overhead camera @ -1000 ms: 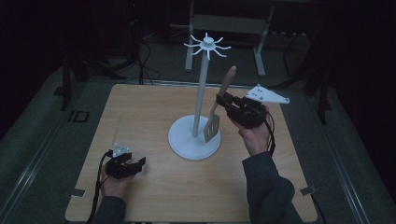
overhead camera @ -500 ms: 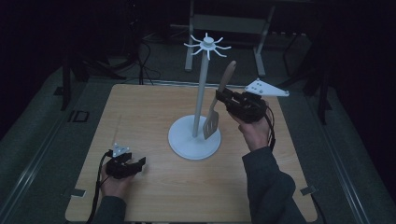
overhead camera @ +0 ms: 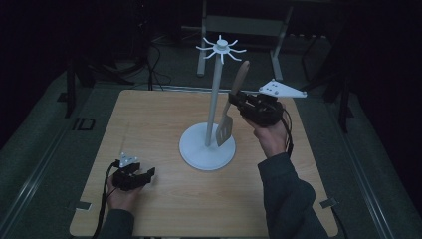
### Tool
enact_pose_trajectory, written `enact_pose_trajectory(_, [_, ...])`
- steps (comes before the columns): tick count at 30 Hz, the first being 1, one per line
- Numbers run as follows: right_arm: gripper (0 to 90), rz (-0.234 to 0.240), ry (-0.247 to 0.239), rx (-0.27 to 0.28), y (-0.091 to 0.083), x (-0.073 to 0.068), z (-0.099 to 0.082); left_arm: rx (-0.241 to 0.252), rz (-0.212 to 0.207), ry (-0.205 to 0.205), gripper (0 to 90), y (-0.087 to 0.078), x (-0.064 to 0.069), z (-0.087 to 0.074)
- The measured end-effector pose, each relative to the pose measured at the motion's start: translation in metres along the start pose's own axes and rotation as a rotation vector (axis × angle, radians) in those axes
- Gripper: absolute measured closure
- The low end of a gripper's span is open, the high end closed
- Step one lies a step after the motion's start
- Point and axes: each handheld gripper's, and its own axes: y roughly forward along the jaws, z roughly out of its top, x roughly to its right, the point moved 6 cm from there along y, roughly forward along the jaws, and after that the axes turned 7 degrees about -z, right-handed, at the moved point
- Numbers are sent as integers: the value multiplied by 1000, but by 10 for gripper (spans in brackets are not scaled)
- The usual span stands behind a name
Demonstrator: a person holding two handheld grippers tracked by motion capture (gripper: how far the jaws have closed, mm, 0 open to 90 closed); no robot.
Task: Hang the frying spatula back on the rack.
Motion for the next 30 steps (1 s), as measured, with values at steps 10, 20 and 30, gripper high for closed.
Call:
enact_pose_trajectory(10, [748,-5,-2,-22,8,-2,4,3,0,-1,351,-1,0,0])
enact_pose_trajectory(20, [747,6,8,-19,10,0,9,0,-1,1,350,0,0,0])
enact_pose_trajectory(30, [747,13,10,-54,18,0,11,1,-2,0,351,0,0,0])
